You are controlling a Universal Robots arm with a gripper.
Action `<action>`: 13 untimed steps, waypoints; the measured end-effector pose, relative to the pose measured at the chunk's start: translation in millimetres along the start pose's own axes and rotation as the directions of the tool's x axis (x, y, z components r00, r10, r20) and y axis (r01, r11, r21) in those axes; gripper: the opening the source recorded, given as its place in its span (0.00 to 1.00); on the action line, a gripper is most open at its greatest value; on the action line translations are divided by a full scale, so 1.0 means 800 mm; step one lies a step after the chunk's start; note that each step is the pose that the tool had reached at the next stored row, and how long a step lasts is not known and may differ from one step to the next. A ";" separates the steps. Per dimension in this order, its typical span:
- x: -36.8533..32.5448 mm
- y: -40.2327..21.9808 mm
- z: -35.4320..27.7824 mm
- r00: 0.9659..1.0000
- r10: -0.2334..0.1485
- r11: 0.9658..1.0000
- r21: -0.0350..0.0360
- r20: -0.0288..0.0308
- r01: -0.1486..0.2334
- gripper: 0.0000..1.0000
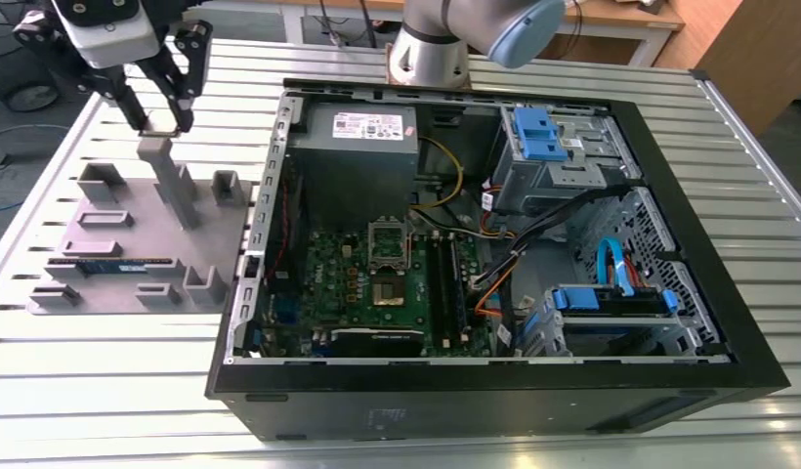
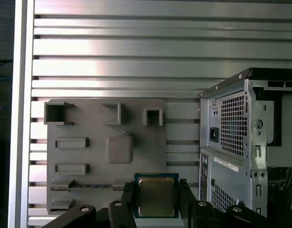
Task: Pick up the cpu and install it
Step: 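Pick up the cpu and move it towards the insertion slot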
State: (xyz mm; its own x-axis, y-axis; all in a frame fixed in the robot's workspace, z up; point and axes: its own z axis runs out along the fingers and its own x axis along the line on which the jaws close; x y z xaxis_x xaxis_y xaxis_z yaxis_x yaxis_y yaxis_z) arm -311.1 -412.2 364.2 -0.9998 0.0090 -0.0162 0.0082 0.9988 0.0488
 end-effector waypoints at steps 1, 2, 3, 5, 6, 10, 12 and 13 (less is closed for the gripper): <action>-0.0032 0.0001 0.0002 1.000 0.000 1.000 0.000 0.000 0.000 0.47; -0.0064 0.0001 0.0003 1.000 0.000 1.000 0.000 0.000 0.000 0.47; -0.0095 0.0001 0.0004 1.000 0.000 1.000 0.000 0.000 0.000 0.47; -0.0155 0.0002 0.0007 1.000 0.000 1.000 0.000 0.000 0.000 0.47; -0.0187 0.0002 0.0007 1.000 0.000 1.000 0.000 0.000 0.000 0.47; -0.0315 0.0003 0.0012 1.000 0.000 1.000 0.000 0.000 0.000 0.47; -0.0362 0.0003 0.0013 1.000 0.000 1.000 0.000 0.000 0.000 0.47; -0.0372 0.0003 0.0014 1.000 0.000 1.000 0.000 0.000 0.000 0.47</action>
State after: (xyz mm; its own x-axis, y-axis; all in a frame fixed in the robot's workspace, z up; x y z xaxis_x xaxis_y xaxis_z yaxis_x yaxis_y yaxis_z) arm -281.3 -412.2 363.6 -0.9998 0.0090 -0.0163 0.0082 0.9988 0.0489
